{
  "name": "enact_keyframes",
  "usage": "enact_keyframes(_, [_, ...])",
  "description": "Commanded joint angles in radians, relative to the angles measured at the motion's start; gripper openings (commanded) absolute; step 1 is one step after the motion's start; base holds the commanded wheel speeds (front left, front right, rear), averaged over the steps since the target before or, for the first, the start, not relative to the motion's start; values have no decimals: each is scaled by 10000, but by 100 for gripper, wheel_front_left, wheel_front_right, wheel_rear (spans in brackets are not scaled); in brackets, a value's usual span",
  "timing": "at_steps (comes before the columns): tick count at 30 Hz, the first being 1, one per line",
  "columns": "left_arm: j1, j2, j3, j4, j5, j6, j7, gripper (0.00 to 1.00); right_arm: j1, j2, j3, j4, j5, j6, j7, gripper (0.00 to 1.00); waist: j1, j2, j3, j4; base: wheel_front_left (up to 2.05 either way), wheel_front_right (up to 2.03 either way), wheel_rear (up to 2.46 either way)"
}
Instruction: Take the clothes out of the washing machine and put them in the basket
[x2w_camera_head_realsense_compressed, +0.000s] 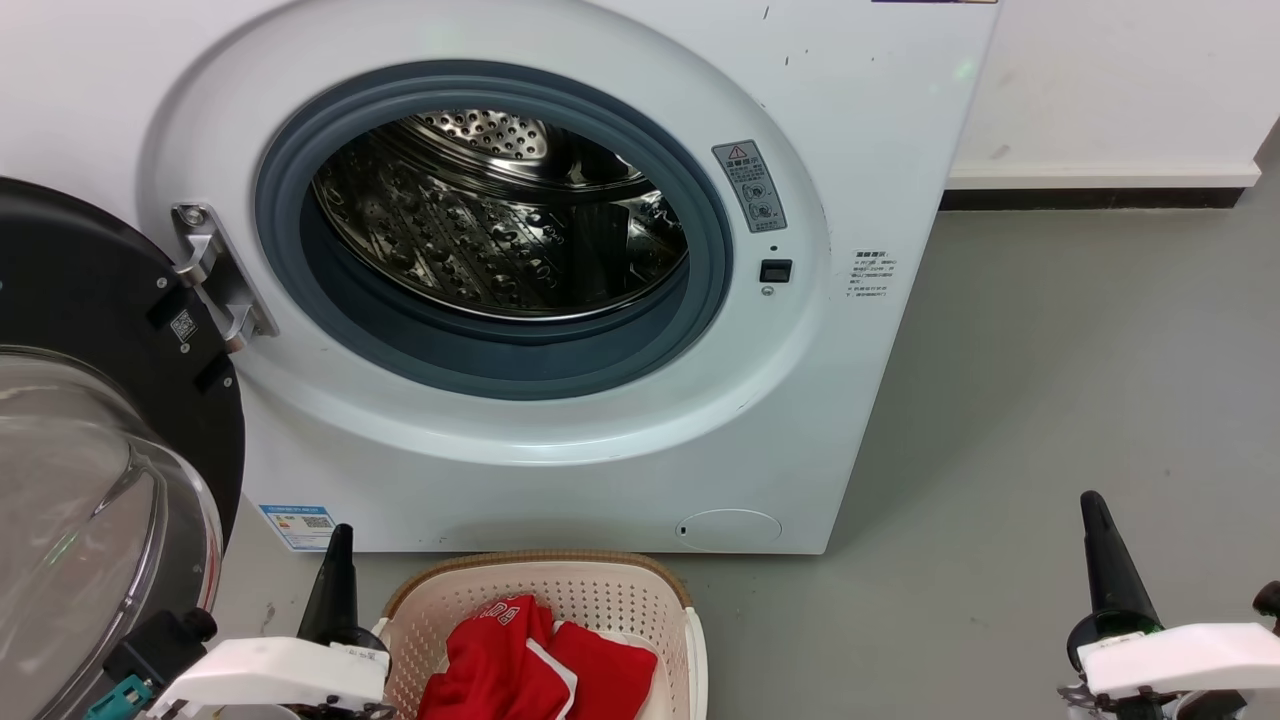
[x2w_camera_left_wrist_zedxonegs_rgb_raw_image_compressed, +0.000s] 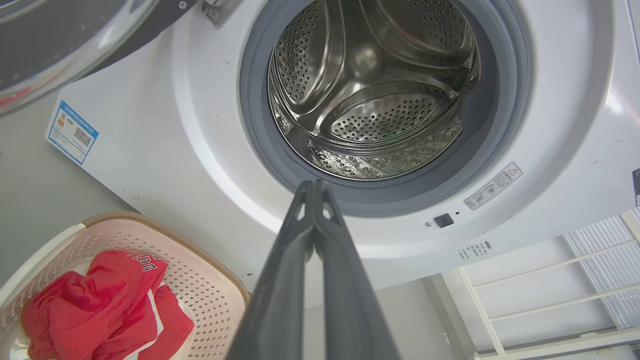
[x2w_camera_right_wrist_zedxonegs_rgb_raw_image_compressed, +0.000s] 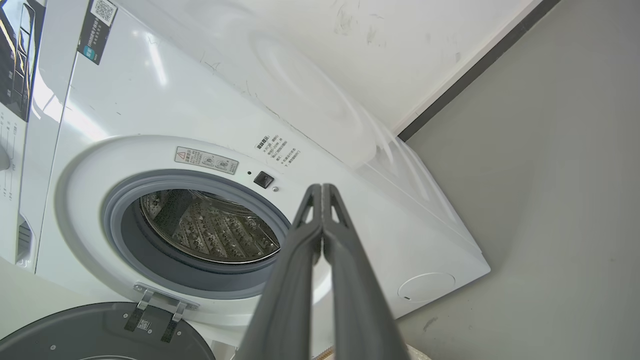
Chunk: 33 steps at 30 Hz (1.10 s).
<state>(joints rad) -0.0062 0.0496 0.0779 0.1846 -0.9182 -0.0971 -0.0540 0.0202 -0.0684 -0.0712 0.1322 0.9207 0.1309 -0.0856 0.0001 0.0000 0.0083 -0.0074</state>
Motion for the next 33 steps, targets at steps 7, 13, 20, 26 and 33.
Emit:
enact_keyframes(7, [-348,13,97,18,-1082,-96,264,0,-408,-94,6,108,1154,1,261,0,-1,0,-5,8,0,0,0])
enact_keyframes(13, [-456,13,136,97,-1867,-131,460,0,-548,-98,-1,240,1983,0,453,0,-1,0,-10,15,0,0,0])
enact_keyframes(20, [-541,13,168,175,-2608,-171,643,0,-657,-97,-15,371,2744,0,639,0,-1,0,-15,22,0,0,0])
enact_keyframes(26, [-625,12,195,235,-3209,-191,791,0,-738,-93,-27,473,3363,0,794,0,-1,0,-19,28,0,0,0])
enact_keyframes(33, [-710,12,224,291,-3779,-216,939,0,-845,-89,-41,568,3950,0,959,0,-1,0,-23,34,0,0,0])
